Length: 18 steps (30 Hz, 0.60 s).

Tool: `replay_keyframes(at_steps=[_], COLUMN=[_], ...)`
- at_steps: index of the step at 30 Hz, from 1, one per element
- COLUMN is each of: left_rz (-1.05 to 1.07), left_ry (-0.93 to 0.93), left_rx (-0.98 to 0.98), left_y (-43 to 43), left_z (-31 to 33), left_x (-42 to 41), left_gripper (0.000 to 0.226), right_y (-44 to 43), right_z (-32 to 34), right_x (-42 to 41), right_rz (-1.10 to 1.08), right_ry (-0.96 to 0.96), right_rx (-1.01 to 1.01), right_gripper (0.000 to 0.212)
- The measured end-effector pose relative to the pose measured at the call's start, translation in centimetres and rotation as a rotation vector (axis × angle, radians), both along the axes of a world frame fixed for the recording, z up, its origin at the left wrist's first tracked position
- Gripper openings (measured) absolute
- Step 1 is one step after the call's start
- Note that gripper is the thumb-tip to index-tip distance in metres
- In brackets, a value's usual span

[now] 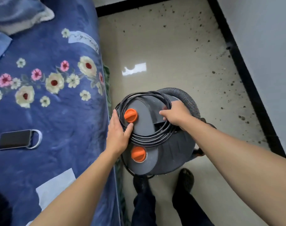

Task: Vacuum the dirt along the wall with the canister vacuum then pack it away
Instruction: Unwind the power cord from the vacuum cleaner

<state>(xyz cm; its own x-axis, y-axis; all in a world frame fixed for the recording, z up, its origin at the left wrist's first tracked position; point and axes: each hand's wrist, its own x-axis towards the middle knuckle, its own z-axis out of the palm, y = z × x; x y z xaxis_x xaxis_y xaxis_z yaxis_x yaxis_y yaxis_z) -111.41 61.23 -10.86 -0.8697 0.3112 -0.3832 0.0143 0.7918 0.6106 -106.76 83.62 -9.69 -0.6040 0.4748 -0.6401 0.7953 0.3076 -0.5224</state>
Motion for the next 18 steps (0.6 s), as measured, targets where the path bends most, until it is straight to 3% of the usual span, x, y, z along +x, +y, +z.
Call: replay_keyframes(at_steps=[2, 4, 8, 12, 18], left_rz=[0.011, 0.151, 0.515, 0.740, 0.745], left_ry=[-0.038, -0.049, -0.080, -0.228, -0.668], left_rx=[0.031, 0.074, 0.145, 0.304, 0.446], left_y=[-0.3, 0.5, 1.3, -0.5, -4.9], left_z=[0.6, 1.9, 4.3, 6.3, 9.3], left_x=[-0.7, -0.6, 1.8, 4.0, 11.3], left_gripper=[0.084, 0.086, 0.078, 0.040, 0.013], right_y=[-0.7, -1.7, -4.1, -5.1, -4.5], right_z=[0.8, 2.9, 7.6, 11.2, 13.3], right_x=[0.9, 2.2, 4.6, 7.6, 14.6], right_rz=[-0.042, -0.113, -0.248, -0.416, -0.360], right_ry=[0.119, 0.317, 0.479, 0.367, 0.068], right_rx=[0.018, -0.028, -0.364, -0.724, -0.916], right_gripper=[0.017, 0.021, 0.017, 0.016, 0.017])
